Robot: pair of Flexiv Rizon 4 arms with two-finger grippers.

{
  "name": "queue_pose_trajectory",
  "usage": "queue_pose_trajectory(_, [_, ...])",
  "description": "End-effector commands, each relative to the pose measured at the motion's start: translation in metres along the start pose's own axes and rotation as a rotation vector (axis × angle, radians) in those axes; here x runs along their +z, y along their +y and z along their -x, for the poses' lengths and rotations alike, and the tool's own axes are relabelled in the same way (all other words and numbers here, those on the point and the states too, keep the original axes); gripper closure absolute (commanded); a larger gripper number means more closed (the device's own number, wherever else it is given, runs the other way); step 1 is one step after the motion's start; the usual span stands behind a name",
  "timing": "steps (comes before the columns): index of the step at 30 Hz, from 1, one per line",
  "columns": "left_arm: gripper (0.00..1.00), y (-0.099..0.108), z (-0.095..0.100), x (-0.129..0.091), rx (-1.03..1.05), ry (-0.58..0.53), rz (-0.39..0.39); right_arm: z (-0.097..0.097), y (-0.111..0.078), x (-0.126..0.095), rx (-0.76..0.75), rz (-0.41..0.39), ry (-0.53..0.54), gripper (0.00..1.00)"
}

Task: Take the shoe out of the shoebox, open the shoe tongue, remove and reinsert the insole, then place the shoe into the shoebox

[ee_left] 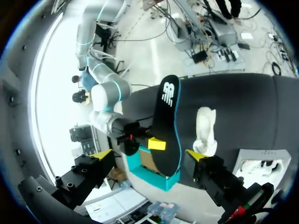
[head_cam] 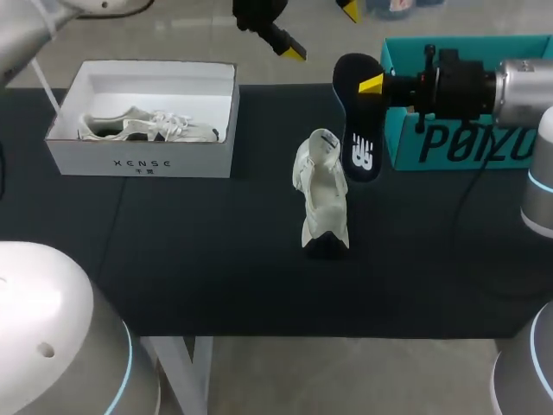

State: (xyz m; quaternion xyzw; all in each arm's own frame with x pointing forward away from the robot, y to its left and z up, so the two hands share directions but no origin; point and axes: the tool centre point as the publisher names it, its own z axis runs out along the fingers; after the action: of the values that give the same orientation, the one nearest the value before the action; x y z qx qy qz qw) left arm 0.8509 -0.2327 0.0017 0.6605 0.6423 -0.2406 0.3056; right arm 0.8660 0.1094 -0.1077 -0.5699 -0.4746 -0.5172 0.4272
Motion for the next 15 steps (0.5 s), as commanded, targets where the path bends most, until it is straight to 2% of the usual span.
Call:
queue_pose_trajectory(1, [0.00,-0.003,-0.009,0.002,-0.028,-0.367,0.004,0.000,-0.001,0.001,0.002,-0.002,0.000,1.00])
queue_pose_trajectory(7, [0.00,-0.003,-0.009,0.002,-0.028,-0.367,0.004,-0.004,-0.002,0.002,0.000,-0.010,0.009,1.00])
queue_pose_trajectory(8, [0.00,0.002,-0.009,0.005,0.066,-0.390,0.062,-0.006,-0.002,0.002,-0.001,-0.013,0.012,1.00])
queue_pose_trajectory(15, [0.00,0.012,-0.002,0.007,0.142,-0.532,0.178,-0.016,-0.002,0.001,-0.005,-0.021,0.044,1.00])
